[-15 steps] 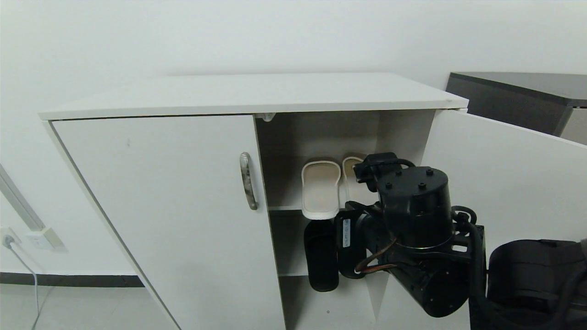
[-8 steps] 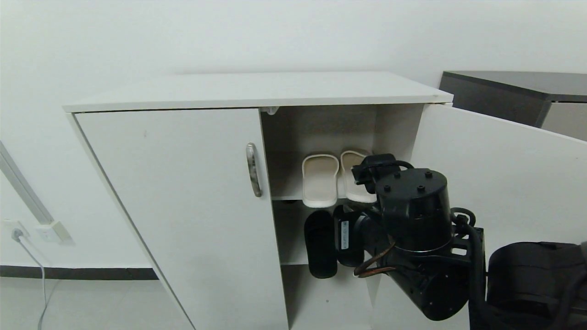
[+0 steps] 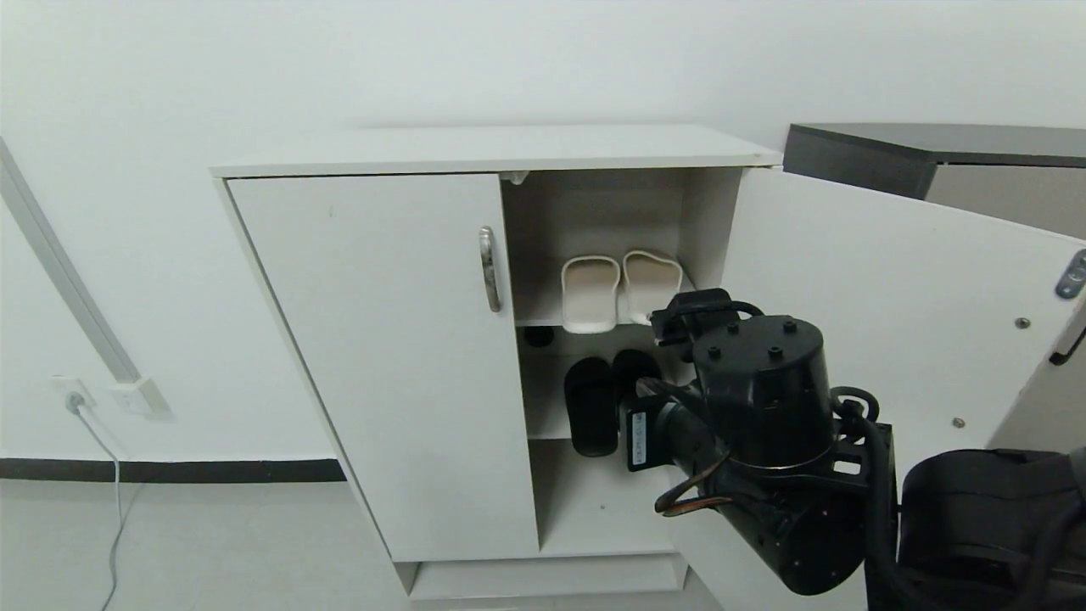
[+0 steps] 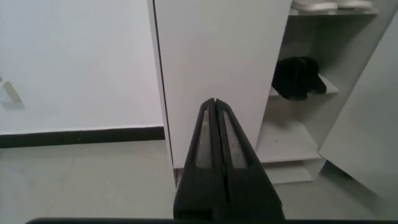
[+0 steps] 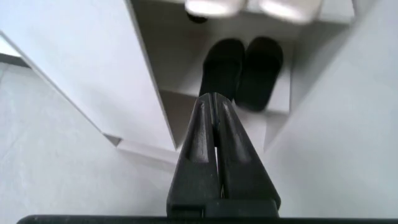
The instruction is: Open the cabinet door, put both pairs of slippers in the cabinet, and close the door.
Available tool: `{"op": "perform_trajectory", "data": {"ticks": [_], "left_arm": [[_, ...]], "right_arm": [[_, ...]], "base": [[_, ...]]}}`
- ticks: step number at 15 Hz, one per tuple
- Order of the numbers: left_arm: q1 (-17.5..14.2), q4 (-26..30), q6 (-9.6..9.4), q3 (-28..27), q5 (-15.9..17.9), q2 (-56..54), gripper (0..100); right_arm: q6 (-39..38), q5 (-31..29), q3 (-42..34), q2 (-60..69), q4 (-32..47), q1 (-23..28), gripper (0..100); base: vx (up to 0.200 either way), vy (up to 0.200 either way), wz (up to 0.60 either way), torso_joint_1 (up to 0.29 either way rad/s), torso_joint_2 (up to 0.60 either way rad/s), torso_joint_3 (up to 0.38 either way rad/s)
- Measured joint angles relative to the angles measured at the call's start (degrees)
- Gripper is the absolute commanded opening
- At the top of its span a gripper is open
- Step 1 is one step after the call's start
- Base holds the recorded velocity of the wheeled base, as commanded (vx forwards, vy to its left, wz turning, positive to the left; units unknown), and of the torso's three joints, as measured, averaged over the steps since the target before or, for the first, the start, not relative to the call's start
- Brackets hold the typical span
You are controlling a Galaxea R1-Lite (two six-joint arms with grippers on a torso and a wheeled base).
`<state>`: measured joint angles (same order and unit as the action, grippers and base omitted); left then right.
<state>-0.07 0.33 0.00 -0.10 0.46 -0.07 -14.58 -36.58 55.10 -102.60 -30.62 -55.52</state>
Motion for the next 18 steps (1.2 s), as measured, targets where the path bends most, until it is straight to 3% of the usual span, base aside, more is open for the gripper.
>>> {"op": "perform_trajectory", "data": {"ticks": [10,14,18], "left_arm": [[0.0,0.0,0.00,0.0,0.0,0.0,0],[0.0,0.0,0.00,0.0,0.0,0.0,0],[0.0,0.0,0.00,0.0,0.0,0.0,0]], "right_arm": [[-0.1,0.0,-0.9,-0.6,-0.4,-0.1,0],[-0.5,0.2,-2.4,-1.3,-0.6,-0.1,0],[2.0,2.7,-6.2,-1.6,-5.9,2.0,0]], "base": [[-0.200,0.000,0.00,0.005,0.00,0.000],[0.000,0.000,0.00,0.000,0.00,0.000],[0.000,0.000,0.00,0.000,0.00,0.000]]}}
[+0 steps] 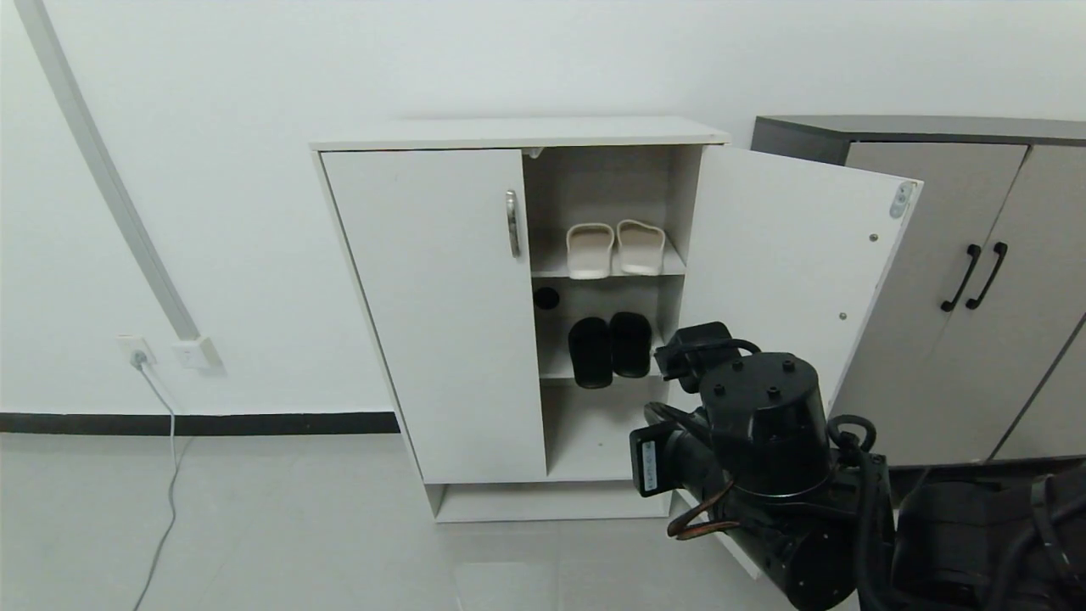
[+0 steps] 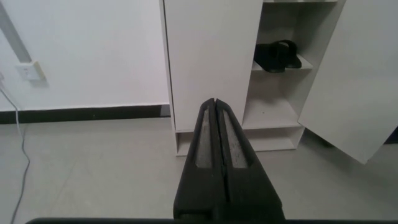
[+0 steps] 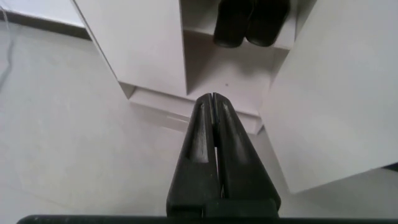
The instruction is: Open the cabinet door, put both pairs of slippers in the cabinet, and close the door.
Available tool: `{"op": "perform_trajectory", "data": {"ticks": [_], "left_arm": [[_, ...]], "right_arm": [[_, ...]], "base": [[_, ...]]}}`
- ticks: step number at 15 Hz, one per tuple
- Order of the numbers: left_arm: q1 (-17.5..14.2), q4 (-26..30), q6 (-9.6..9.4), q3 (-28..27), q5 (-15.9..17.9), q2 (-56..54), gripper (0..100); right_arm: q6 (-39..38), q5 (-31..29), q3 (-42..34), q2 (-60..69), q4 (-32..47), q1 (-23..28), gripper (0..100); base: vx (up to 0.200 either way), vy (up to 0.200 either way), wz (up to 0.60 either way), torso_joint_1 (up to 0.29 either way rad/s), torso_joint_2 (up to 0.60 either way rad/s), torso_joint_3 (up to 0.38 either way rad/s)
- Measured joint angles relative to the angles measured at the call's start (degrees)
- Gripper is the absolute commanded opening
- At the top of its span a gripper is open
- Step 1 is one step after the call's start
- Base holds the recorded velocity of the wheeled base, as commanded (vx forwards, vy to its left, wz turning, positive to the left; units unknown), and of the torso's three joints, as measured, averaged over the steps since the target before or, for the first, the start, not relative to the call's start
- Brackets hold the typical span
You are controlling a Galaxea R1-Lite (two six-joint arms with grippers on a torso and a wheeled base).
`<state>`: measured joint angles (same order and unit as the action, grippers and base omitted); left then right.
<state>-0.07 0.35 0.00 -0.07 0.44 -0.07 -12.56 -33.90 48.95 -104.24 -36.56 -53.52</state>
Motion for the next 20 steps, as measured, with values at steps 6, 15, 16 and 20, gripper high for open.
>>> {"op": "perform_trajectory", "data": {"ticks": [6,15,16,20], "left_arm": [[0.0,0.0,0.00,0.0,0.0,0.0,0],[0.0,0.0,0.00,0.0,0.0,0.0,0],[0.0,0.0,0.00,0.0,0.0,0.0,0],[0.0,0.0,0.00,0.0,0.0,0.0,0]], "right_arm": [[0.7,0.0,-1.5,-0.8,-0.5,0.8,0],[1.0,-0.1,-1.7,-1.0,-0.4,0.9,0],[0.9,-0.1,-1.7,-1.0,-0.5,0.8,0],[1.0,-0.1,-1.7,-1.1,-0.4,0.8,0]], "base": [[0.000,0.000,0.00,0.000,0.00,0.000],[0.000,0.000,0.00,0.011,-0.10,-0.101],[0.000,0.000,0.00,0.032,-0.42,-0.354],[0.000,0.000,0.00,0.088,-0.44,-0.360]]}}
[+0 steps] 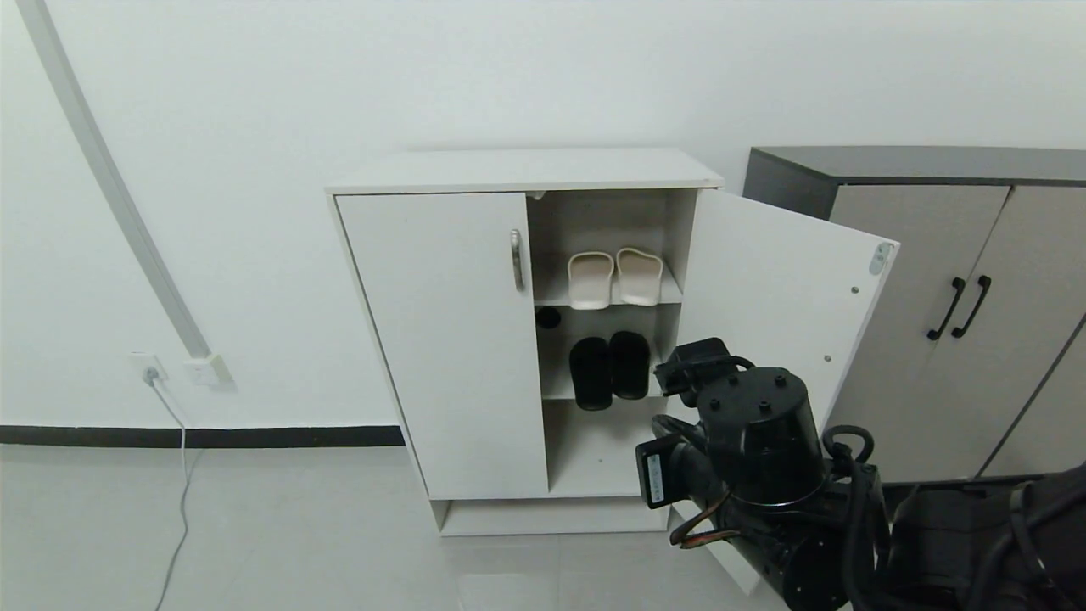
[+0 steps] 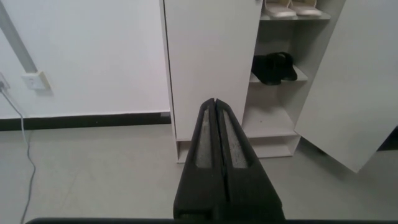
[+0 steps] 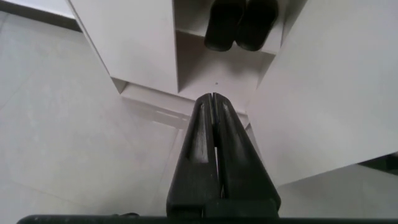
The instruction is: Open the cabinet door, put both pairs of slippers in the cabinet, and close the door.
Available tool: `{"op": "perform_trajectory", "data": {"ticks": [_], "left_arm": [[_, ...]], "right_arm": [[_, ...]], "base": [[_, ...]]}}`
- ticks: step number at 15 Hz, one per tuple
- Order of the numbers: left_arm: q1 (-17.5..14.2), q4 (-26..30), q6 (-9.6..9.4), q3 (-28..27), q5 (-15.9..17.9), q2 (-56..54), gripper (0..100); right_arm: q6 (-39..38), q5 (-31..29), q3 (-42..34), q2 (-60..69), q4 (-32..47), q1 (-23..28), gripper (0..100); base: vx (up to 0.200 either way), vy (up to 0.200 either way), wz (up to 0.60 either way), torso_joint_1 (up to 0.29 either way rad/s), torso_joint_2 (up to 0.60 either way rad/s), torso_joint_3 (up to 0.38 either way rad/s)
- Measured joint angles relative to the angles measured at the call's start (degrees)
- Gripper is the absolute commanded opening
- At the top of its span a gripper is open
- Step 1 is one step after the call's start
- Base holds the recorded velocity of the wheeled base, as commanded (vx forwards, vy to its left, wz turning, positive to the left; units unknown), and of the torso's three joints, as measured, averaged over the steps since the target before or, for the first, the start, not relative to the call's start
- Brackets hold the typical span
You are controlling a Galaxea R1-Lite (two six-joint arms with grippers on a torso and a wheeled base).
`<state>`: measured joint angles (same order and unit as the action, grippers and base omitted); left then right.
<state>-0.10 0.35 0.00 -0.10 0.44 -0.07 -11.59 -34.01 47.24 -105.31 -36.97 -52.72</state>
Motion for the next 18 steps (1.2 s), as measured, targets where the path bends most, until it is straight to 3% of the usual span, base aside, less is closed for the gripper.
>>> {"op": "perform_trajectory", "data": {"ticks": [18], "left_arm": [[0.0,0.0,0.24,0.0,0.0,0.0,0]], "right_arm": [[0.2,0.2,-0.5,-0.3,0.0,0.1,0]], "base": [[0.000,0.000,0.00,0.178,-0.50,-0.324]]}}
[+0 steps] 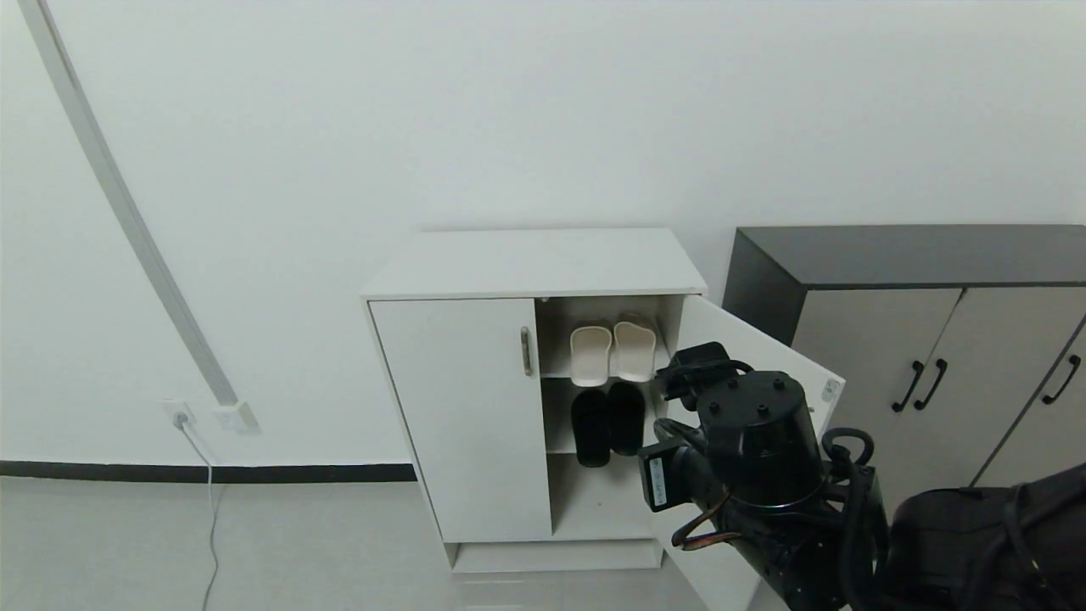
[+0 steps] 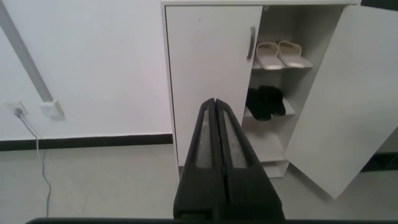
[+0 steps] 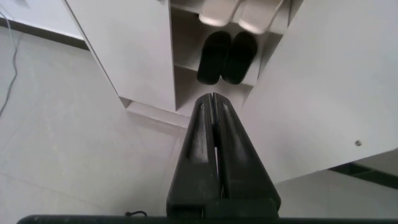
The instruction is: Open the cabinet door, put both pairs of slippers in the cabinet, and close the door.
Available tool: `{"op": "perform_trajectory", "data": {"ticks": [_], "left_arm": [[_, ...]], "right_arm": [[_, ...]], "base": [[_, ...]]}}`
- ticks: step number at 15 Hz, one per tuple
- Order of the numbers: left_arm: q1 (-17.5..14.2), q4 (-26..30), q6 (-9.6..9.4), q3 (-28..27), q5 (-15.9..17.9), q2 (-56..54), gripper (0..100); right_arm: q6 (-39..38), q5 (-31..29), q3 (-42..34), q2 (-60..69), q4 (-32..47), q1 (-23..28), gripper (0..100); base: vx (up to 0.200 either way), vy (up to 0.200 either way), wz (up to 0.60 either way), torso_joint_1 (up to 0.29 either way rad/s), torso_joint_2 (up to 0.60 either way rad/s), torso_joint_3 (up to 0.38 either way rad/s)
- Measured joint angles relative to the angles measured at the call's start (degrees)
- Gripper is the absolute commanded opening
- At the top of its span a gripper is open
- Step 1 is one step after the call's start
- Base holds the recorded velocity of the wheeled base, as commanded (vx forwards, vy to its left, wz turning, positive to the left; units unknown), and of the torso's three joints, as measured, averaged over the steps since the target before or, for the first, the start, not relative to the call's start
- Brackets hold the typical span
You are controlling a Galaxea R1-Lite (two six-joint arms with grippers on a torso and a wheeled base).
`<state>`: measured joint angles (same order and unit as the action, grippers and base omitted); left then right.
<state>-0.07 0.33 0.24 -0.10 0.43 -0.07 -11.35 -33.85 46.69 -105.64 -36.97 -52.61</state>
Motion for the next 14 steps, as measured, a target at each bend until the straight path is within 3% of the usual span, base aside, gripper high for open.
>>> {"op": "perform_trajectory", "data": {"ticks": [7,14], "left_arm": [[0.0,0.0,0.07,0.0,0.0,0.0,0],[0.0,0.0,0.09,0.0,0.0,0.0,0]], "right_arm": [[0.0,0.0,-0.1,0.0,-0.1,0.4,0],[0.7,0.0,-0.6,-0.3,-0.1,0.9,0]], "base": [[0.000,0.000,0.00,0.239,-0.55,-0.305],[0.000,0.000,0.00,0.010,-0.03,-0.017]]}}
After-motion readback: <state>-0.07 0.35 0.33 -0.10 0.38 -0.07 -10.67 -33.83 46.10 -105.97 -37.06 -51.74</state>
